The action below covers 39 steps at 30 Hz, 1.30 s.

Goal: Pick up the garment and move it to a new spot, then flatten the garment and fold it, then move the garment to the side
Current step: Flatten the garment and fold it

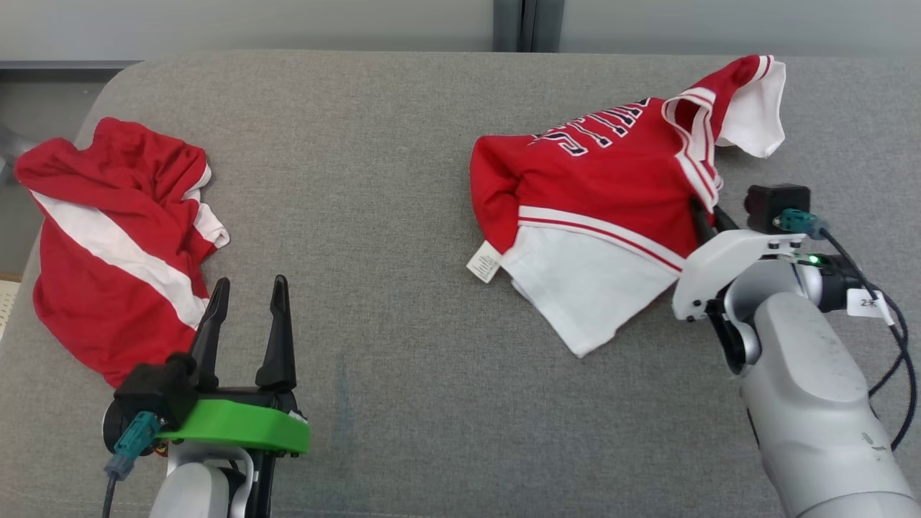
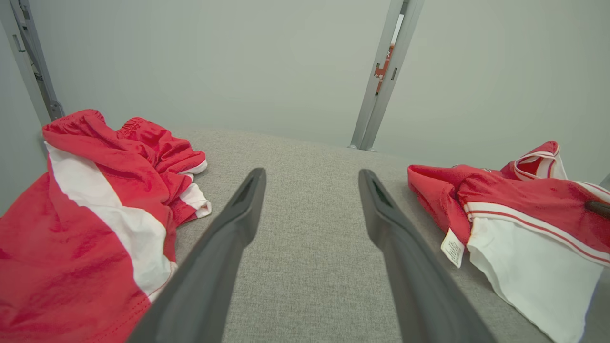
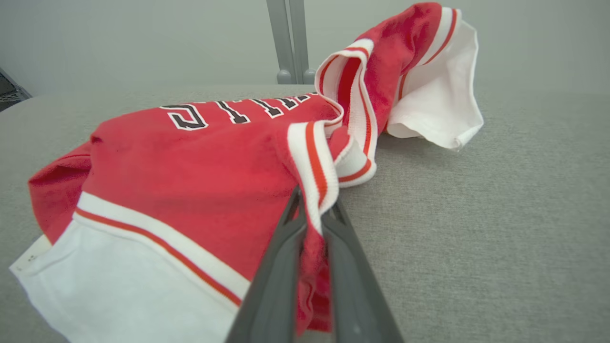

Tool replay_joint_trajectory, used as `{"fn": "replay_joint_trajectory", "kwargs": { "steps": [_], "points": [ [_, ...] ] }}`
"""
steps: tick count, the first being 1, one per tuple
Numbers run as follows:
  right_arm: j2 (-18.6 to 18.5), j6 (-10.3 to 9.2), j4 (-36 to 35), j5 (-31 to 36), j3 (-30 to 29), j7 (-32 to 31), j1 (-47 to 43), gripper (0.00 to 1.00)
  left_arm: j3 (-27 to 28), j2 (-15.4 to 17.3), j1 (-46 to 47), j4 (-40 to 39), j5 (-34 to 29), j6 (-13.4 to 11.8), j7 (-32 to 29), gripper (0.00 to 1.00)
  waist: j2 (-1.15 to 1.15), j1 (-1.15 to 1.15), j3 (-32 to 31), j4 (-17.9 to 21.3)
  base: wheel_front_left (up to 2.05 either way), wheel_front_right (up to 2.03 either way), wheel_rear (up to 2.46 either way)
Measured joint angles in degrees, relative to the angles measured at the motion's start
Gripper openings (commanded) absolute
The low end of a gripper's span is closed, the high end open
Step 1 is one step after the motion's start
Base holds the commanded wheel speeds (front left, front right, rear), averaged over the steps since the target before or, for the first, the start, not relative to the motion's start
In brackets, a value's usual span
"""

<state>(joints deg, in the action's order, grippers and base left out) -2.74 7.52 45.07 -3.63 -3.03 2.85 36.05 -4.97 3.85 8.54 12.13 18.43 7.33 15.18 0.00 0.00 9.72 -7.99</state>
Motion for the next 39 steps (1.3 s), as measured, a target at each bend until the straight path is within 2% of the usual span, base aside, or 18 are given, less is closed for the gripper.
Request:
{"fn": "replay_joint_trajectory", "kwargs": {
  "steps": [6, 10, 11, 12, 16, 19, 31, 39],
  "points": [
    [-3.3, 0.00, -10.2, 8.1, -11.5, -6.7, -3.8, 0.00, 0.0, -0.1, -0.3, -0.2, -0.1, 0.0, 0.0, 1.00, 0.00, 0.00, -0.6, 0.1, 0.00, 0.00, 0.00],
    [-4.8, 0.00, -13.6, 11.7, -15.7, -11.4, -5.1, 0.00, -0.3, -0.1, -0.3, -0.4, -0.1, 0.0, 0.0, 1.00, 0.00, 0.00, -0.1, -0.1, 0.00, 0.00, 0.00],
    [-4.9, 0.01, -14.0, 12.3, -16.4, -12.0, -5.2, 0.53, -0.3, -0.1, -0.3, -0.4, -0.1, 0.0, 0.0, 1.00, 0.00, 0.00, 0.1, -0.2, 0.00, 0.00, 0.00],
    [-5.0, 0.01, -14.3, 12.9, -17.2, -12.6, -5.2, 1.00, -0.3, -0.1, -0.3, -0.4, -0.1, 0.0, 0.0, 1.00, 0.00, 0.00, 0.3, -0.3, 0.00, 0.00, 0.00],
    [-4.9, 0.00, -16.2, 14.8, -19.4, -12.3, -5.1, 1.00, -0.5, -0.1, -0.1, -0.3, -0.1, 0.0, 0.0, 1.00, 0.00, 0.00, 0.8, -0.7, 0.00, 0.00, 0.00],
    [-3.7, 0.00, -18.5, 15.0, -17.9, -9.1, -5.4, 1.00, -0.3, -0.1, -0.1, -0.1, -0.1, 0.0, 0.0, 1.00, 0.00, 0.00, 0.6, -0.8, 0.00, 0.00, 0.00],
    [-0.6, 0.00, -27.3, 6.5, -1.5, 4.7, -18.6, 1.00, 2.0, -0.2, -2.2, 0.4, -0.7, 0.0, 0.0, 1.00, 0.00, 0.00, -3.0, 0.9, 0.00, 0.00, 0.00],
    [-0.2, 0.00, -29.8, 2.6, 3.7, 8.6, -25.6, 1.00, 2.7, -0.2, -4.6, 0.6, -1.4, 0.0, 0.0, 1.00, 0.00, 0.00, -6.3, 2.7, 0.00, 0.00, 0.00]
  ]
}}
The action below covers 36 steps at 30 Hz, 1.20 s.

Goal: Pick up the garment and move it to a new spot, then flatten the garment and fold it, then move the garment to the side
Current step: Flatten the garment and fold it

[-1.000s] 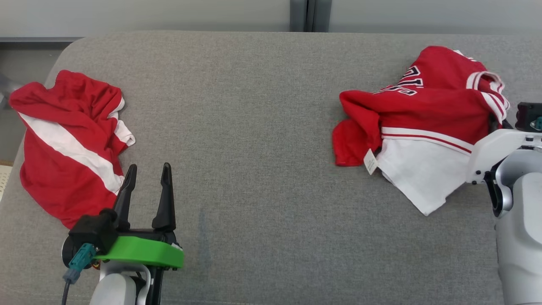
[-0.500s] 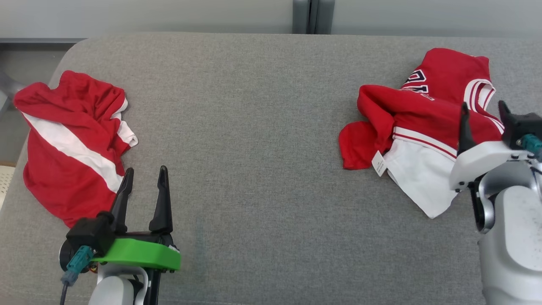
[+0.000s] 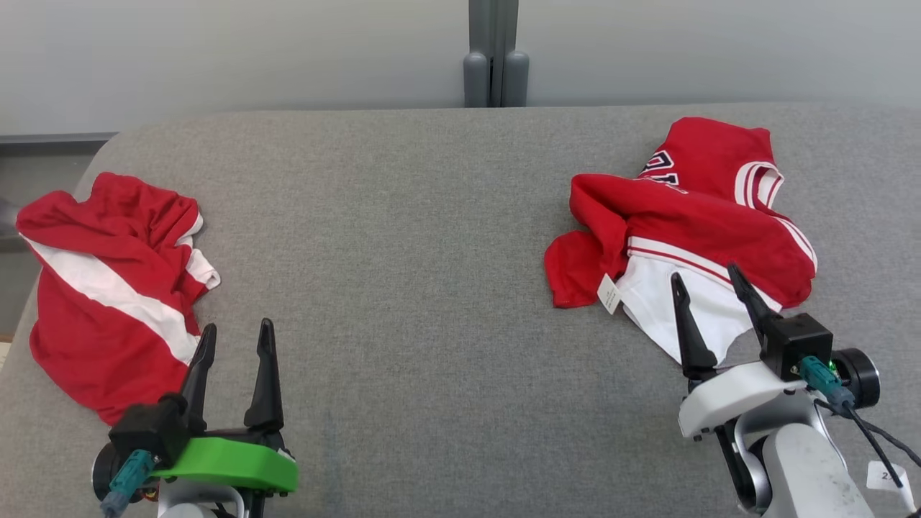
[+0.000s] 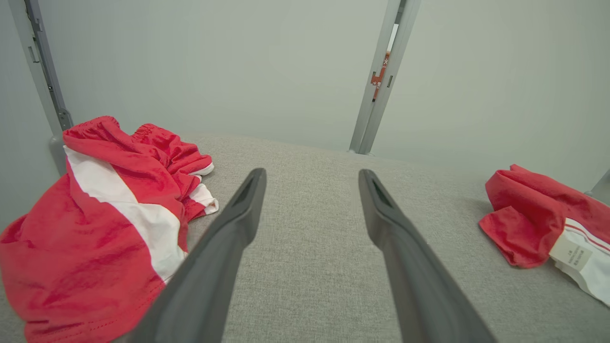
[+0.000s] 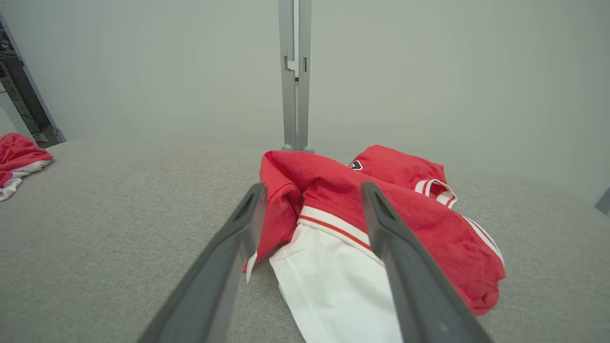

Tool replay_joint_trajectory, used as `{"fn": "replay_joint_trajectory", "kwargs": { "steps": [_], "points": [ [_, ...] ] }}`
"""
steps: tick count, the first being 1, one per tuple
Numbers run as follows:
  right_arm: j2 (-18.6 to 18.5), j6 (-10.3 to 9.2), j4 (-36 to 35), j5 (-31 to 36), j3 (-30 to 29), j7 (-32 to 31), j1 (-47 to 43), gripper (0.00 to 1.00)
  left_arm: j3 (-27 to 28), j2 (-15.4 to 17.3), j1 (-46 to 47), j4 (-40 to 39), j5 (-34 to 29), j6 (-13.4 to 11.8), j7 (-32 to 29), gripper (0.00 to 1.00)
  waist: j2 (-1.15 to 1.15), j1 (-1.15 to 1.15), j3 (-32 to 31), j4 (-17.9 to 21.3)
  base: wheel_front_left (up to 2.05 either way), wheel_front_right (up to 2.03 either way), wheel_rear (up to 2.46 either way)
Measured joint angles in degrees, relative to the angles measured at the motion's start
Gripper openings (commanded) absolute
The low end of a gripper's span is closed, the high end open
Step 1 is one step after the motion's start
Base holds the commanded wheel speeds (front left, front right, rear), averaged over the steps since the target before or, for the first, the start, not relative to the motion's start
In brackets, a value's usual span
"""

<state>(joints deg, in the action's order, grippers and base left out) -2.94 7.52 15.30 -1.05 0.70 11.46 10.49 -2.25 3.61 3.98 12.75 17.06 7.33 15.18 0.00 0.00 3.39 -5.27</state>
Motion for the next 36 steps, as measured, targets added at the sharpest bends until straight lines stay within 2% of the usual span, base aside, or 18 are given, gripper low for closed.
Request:
{"fn": "replay_joint_trajectory", "kwargs": {
  "steps": [4, 14, 31, 36],
  "points": [
    [0.1, 0.00, -0.5, -1.6, -0.4, 0.6, -2.8, 1.00, -0.1, 0.0, -1.3, 0.4, -0.2, 0.0, 0.0, 1.00, 0.00, 0.00, -1.6, 0.9, 0.00, 0.00, 0.00],
    [0.1, 0.00, -2.8, -3.3, -5.7, 0.6, -6.6, 1.00, -1.5, 0.2, -2.8, 0.6, -0.2, 0.0, 0.0, 1.00, 0.00, 0.00, -3.7, 2.5, 0.00, 0.00, 0.00],
    [0.1, 0.00, -3.9, -4.8, -3.8, -0.4, -6.0, 1.00, -2.1, 0.2, -2.6, 1.2, -0.2, 0.0, 0.0, 1.00, 0.00, 0.00, -2.1, 3.7, 0.00, 0.00, 0.00],
    [0.1, 0.00, -3.8, -4.8, -2.5, -0.5, -4.5, 1.00, -7.2, 0.3, 2.3, 5.8, 0.7, 0.0, 0.0, 1.00, 0.00, 0.00, -0.7, 4.6, 0.00, 0.00, 0.00]
  ]
}}
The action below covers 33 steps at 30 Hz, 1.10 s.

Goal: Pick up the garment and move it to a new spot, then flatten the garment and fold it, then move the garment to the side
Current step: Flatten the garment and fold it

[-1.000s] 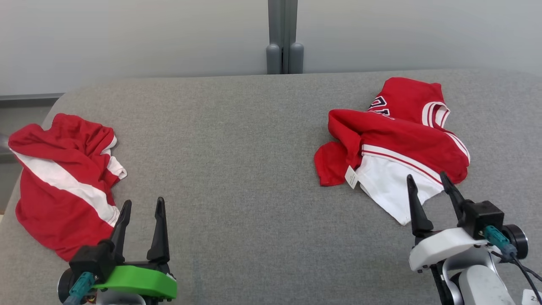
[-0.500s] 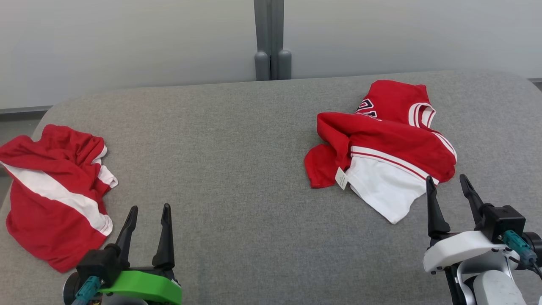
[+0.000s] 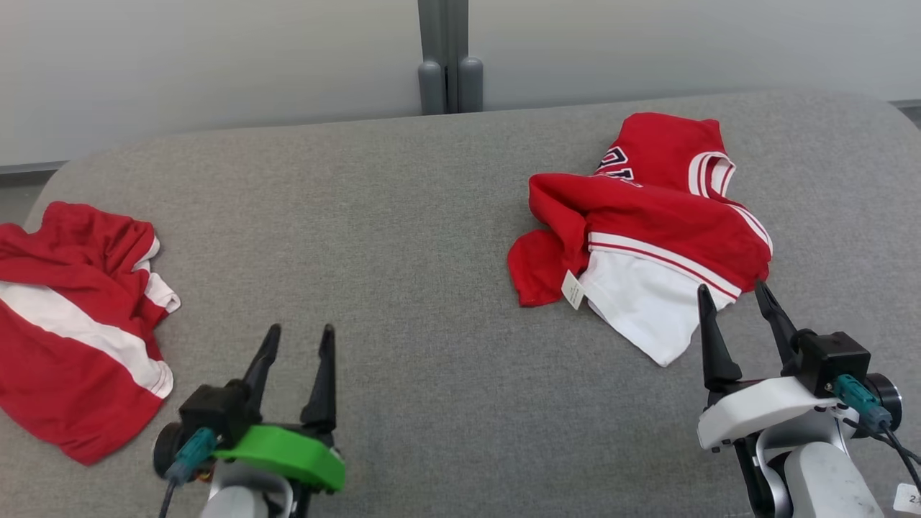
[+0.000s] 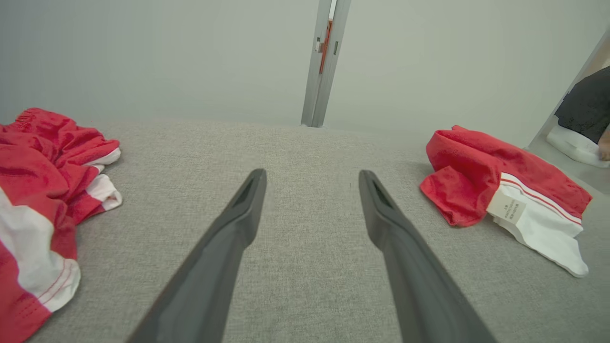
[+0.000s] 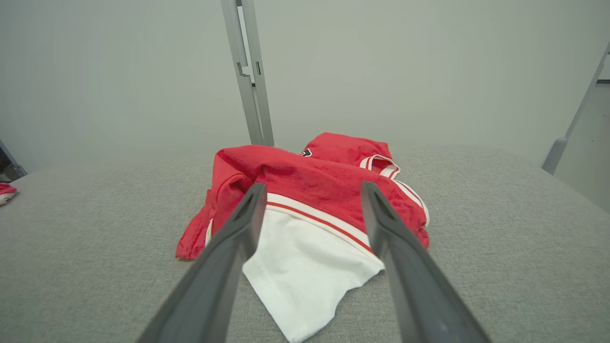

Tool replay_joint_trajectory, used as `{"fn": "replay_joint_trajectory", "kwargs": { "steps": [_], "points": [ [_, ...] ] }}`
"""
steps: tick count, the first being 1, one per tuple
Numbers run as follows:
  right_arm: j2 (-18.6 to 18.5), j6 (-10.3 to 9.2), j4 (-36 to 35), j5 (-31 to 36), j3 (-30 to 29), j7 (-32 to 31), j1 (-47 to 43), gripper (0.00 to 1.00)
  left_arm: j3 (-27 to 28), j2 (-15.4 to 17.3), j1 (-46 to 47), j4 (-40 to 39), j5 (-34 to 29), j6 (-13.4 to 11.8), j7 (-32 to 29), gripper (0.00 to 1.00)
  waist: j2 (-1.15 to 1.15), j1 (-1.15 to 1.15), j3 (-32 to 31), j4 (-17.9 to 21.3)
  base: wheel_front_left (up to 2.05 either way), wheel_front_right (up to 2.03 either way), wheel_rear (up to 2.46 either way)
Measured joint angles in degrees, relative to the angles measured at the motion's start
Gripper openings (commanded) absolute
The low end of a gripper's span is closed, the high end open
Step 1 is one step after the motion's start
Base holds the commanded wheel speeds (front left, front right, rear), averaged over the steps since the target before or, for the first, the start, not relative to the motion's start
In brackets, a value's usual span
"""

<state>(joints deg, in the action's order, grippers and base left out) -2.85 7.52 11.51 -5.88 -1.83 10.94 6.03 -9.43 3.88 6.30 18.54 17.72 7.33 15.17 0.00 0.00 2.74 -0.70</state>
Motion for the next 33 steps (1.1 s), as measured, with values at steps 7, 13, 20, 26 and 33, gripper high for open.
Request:
{"fn": "replay_joint_trajectory", "kwargs": {
  "steps": [7, 13, 20, 26, 33],
  "points": [
    [0.0, 0.00, 0.0, -0.1, 3.3, 0.2, 2.9, 1.00, -10.8, -0.7, 12.7, 10.5, 7.3, 0.0, -0.4, 1.00, 0.00, 0.00, 2.8, 2.9, 0.00, 0.00, 0.00],
    [0.0, 0.00, 0.6, -0.6, 5.6, 0.7, 5.4, 1.00, -16.3, -1.0, 21.5, 19.7, 11.5, 0.0, -2.7, 1.00, 0.00, 0.00, 5.4, 7.1, 0.00, 0.00, 0.00],
    [0.0, 0.00, 2.2, -2.3, 7.1, 1.8, 6.9, 1.00, -22.0, -1.2, 27.4, 26.5, 15.9, 0.0, -4.7, 1.00, 0.00, 0.00, 9.1, 12.0, 0.00, 0.00, 0.00],
    [0.0, 0.00, 3.7, -3.8, 7.8, 2.8, 7.5, 1.00, -25.3, -1.2, 29.5, 31.5, 19.5, -1.8, -5.6, 1.00, 0.00, 0.00, 11.3, 15.9, 0.00, 0.00, 0.00],
    [0.0, 0.00, 4.6, -3.9, 7.9, 3.4, 8.2, 1.00, -28.3, -1.2, 32.0, 34.8, 22.9, -4.3, -5.8, 1.00, 0.00, 0.00, 12.9, 18.9, 0.00, 0.00, 0.00]
  ]
}}
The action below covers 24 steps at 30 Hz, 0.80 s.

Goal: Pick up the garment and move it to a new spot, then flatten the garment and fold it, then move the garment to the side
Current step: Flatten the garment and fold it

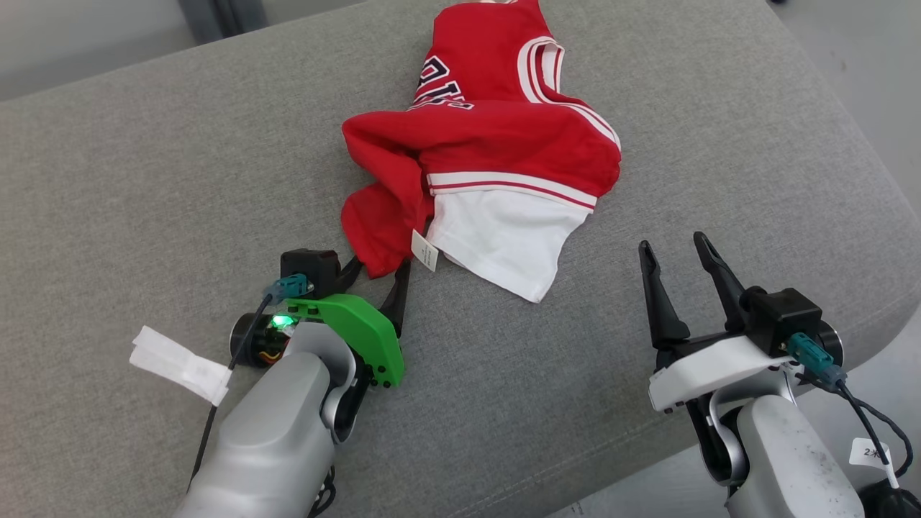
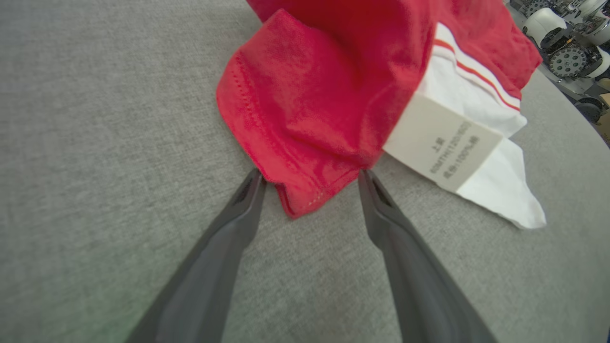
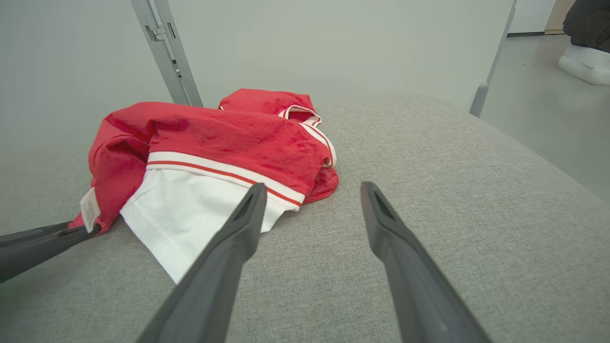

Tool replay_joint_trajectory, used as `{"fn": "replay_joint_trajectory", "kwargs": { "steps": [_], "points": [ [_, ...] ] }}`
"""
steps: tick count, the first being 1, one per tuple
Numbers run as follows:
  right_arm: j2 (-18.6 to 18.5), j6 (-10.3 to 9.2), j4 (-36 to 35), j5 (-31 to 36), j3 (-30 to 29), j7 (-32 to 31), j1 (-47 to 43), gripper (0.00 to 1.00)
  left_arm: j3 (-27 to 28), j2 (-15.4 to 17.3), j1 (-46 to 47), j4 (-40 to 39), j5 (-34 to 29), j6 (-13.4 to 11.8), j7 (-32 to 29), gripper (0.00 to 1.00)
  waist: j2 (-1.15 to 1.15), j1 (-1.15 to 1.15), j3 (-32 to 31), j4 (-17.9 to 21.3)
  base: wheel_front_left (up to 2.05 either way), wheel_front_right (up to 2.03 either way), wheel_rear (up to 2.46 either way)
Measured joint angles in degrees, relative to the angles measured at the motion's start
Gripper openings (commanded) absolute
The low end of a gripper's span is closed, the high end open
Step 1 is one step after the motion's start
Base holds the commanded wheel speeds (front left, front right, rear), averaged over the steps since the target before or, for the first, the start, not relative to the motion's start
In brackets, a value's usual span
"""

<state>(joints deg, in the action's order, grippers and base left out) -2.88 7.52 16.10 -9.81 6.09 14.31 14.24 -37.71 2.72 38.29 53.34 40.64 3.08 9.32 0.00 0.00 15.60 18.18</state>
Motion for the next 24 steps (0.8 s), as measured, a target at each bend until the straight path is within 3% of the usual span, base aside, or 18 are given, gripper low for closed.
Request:
{"fn": "replay_joint_trajectory", "kwargs": {
  "steps": [4, 5, 6, 8, 16, 21, 24],
  "points": [
    [0.0, 0.00, 0.2, -0.1, 0.0, 0.2, 0.1, 1.00, -2.2, 0.0, 1.4, 1.3, 1.2, -1.2, -0.2, 1.00, 0.00, 0.00, 0.2, 0.5, 0.00, 0.00, 0.00],
    [0.0, 0.00, 0.3, -0.1, 0.0, 0.3, 0.1, 1.00, -2.8, 0.0, 1.6, 1.5, 1.5, -1.4, -0.1, 0.84, 0.00, 0.00, 0.2, 0.4, 0.00, 0.00, 0.00],
    [0.0, 0.00, 0.3, -0.1, 0.1, 0.3, 0.1, 1.00, -3.2, 0.0, 1.8, 1.8, 1.6, -1.6, -0.1, 0.48, 0.00, 0.00, 0.1, 0.4, 0.00, 0.00, 0.00],
    [0.0, 0.00, 0.3, -0.1, 0.1, 0.4, 0.2, 1.00, -4.2, 0.0, 2.3, 2.4, 1.9, -2.1, 0.4, 0.00, 0.00, 0.00, 0.0, 0.2, 0.00, 0.00, 0.00],
    [0.0, 0.00, 0.3, 0.9, -1.0, 0.4, 0.1, 1.00, -5.4, 0.0, 2.8, 3.8, 4.9, -2.3, 3.4, 0.00, 0.00, 0.00, -0.6, -2.2, 0.00, 0.00, 0.00],
    [0.0, 0.00, 0.2, 1.5, -2.1, 0.2, -0.6, 1.00, -1.9, 0.9, 2.2, 3.5, 5.8, -2.0, 5.4, 0.00, 0.00, 0.00, -1.4, -5.1, 0.00, 0.00, 0.00],
    [0.0, 0.00, 0.1, 2.1, -2.8, -0.1, -1.0, 1.00, 2.1, 3.7, 0.3, 0.0, 5.4, -2.4, 5.6, 0.00, 0.00, 0.00, -2.1, -7.1, 0.00, 0.00, 0.00]
  ]
}}
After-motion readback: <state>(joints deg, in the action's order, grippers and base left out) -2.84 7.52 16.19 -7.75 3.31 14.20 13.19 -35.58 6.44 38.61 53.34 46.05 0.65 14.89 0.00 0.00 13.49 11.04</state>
